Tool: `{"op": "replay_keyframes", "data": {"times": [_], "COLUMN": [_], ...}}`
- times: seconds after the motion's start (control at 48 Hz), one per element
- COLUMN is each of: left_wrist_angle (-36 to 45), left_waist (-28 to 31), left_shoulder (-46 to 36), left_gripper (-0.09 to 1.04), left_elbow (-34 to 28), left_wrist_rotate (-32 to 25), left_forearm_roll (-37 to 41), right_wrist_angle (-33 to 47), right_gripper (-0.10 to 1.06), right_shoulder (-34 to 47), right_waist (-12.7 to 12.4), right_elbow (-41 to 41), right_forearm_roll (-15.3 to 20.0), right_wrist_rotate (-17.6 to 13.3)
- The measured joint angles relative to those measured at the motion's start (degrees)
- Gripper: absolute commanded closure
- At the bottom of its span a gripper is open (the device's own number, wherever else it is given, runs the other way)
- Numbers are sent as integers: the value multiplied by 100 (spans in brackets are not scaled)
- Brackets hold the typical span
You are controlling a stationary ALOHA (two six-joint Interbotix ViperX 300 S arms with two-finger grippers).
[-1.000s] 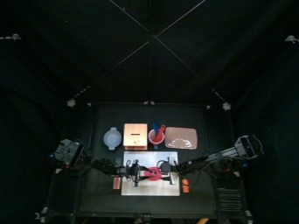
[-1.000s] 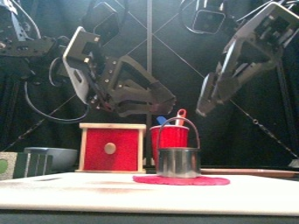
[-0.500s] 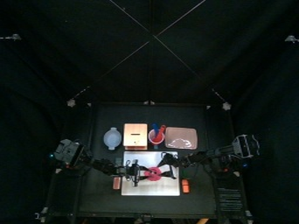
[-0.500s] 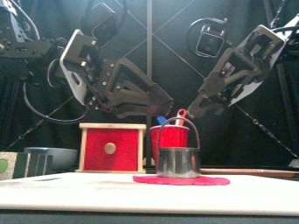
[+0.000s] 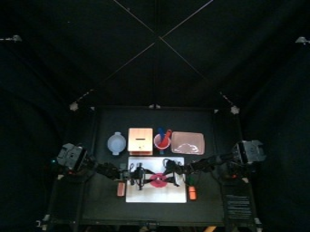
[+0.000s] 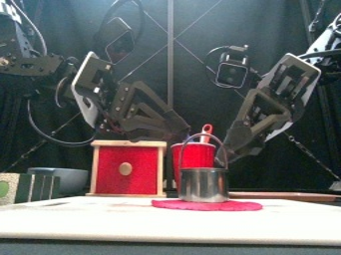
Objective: Get the cutter from the drawer then cut the dough then place the extra dough in the bowl
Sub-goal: Cut the dough
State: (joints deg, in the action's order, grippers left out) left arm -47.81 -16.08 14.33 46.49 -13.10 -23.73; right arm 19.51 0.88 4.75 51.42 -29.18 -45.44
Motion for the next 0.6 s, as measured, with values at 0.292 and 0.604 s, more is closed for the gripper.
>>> {"op": "replay_keyframes", "data": {"times": [0.292,0.604], "left_wrist_angle": [396,536], "left_waist": [0,88], "left_shoulder": [88,308], "left_gripper": [22,31], "left_elbow": [-88,-281], "left_wrist_rotate": [-9,-9], "left_forearm_roll": [158,308], "right_wrist_angle": [-352,-738], "right_gripper": [20,21], "right_shoulder": [35,35], "right_waist": [176,237], "right_elbow": [-141,-360], "right_forearm_roll": [167,193], "right_wrist_rotate": [9,-18]}}
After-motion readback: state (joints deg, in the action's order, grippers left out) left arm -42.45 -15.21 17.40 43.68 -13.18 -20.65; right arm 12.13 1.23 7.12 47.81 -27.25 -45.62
